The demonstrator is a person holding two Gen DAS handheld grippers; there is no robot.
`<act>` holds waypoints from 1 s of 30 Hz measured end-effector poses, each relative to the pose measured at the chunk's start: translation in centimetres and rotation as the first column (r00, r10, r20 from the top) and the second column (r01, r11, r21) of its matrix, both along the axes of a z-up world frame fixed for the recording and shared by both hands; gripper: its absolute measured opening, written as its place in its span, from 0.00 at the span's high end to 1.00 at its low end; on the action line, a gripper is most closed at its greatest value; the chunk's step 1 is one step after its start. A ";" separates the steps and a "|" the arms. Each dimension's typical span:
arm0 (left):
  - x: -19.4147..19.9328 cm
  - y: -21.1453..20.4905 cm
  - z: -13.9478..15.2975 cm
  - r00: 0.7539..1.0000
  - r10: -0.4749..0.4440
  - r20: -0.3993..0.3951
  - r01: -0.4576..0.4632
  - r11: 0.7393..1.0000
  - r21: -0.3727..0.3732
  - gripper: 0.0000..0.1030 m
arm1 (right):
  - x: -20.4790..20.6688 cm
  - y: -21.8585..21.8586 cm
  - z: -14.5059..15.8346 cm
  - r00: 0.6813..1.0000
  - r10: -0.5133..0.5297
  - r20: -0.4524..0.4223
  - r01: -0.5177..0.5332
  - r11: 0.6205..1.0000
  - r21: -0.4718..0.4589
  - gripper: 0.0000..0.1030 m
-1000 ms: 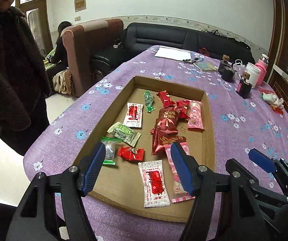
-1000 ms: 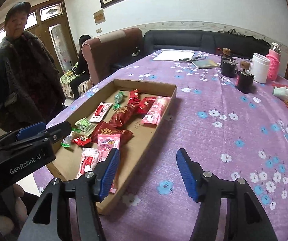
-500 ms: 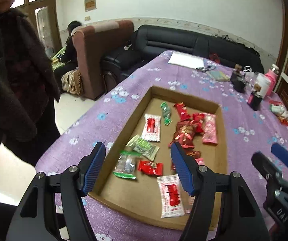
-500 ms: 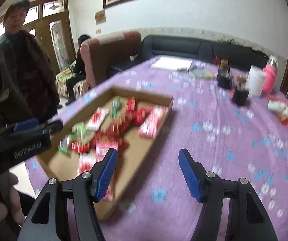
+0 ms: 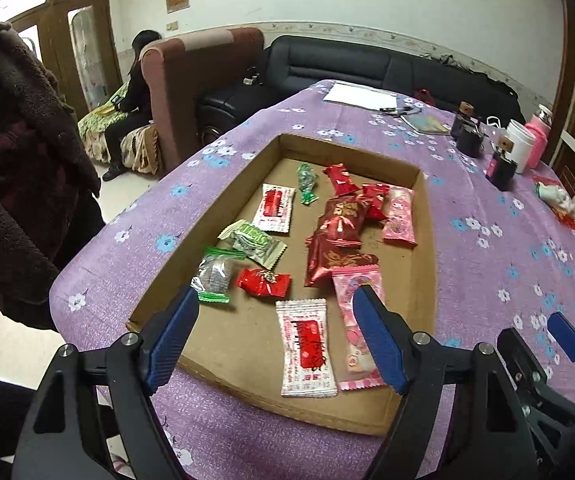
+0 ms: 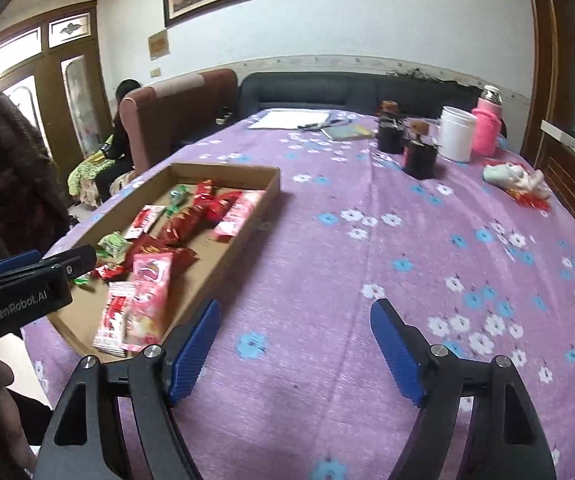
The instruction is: Organize snacks
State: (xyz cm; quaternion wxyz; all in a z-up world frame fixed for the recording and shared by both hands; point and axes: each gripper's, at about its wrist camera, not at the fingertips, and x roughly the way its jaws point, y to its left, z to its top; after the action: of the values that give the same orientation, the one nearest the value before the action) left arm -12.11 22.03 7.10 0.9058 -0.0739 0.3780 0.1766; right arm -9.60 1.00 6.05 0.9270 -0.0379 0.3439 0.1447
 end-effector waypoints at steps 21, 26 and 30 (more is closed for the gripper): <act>-0.8 3.6 -1.6 1.000 0.022 -0.022 -0.024 0.996 -0.083 0.22 | -0.7 5.1 0.4 0.998 0.048 0.038 -0.042 0.991 -0.129 0.23; -0.8 3.6 -1.7 1.000 0.018 -0.026 -0.020 0.996 -0.090 0.22 | -0.8 5.1 0.3 0.998 0.043 0.035 -0.038 0.990 -0.134 0.23; -0.9 3.7 -1.7 1.000 0.018 -0.023 -0.020 0.996 -0.089 0.22 | -1.0 5.1 0.3 0.998 0.046 0.038 -0.040 0.990 -0.139 0.23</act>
State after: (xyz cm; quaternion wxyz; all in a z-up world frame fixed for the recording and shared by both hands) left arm -13.01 25.70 5.41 0.8957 -0.1159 0.3946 0.1691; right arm -10.55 6.14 6.35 0.9257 -0.1123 0.3330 0.1396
